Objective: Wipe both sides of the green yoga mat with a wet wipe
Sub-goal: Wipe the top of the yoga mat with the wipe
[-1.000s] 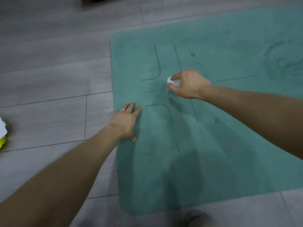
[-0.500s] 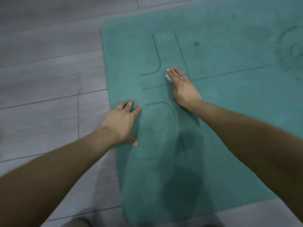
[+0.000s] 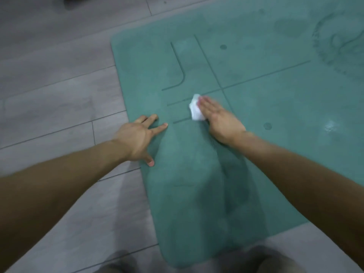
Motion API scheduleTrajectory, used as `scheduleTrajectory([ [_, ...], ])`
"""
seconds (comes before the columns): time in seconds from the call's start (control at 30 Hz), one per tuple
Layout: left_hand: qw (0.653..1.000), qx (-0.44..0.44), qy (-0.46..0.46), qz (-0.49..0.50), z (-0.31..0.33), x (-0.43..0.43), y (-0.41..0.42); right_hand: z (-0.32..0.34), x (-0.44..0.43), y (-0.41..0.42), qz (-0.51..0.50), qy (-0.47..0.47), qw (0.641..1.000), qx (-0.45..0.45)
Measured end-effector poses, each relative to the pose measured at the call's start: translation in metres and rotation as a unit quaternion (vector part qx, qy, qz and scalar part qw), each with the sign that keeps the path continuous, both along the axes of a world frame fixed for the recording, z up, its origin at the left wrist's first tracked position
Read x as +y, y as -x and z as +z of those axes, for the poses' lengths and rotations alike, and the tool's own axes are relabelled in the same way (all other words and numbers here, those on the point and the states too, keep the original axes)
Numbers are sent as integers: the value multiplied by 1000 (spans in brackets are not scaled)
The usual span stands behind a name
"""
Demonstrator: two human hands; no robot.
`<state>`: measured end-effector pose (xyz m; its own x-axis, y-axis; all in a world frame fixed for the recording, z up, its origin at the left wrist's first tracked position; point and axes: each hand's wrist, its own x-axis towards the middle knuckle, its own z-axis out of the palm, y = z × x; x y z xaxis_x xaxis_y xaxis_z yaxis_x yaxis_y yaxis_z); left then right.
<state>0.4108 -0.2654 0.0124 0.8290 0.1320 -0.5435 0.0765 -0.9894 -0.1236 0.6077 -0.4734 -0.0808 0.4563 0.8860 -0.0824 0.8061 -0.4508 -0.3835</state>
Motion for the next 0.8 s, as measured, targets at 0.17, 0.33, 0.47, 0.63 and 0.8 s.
scheduleTrajectory([
  [0.17,999,-28,22,19,-7,4,3,6,18,10,-91,-10,996,-19],
  [0.33,999,-37,27,28,-11,3,5,2,-3,103,162,16,985,-50],
  [0.47,998,-44,32,35,-10,3,3,10,2,68,166,8,981,-97],
  [0.63,998,-50,26,39,-9,0,3,6,10,69,186,-11,978,-95],
  [0.8,997,-53,32,52,-9,-1,4,-2,11,68,194,21,975,-108],
])
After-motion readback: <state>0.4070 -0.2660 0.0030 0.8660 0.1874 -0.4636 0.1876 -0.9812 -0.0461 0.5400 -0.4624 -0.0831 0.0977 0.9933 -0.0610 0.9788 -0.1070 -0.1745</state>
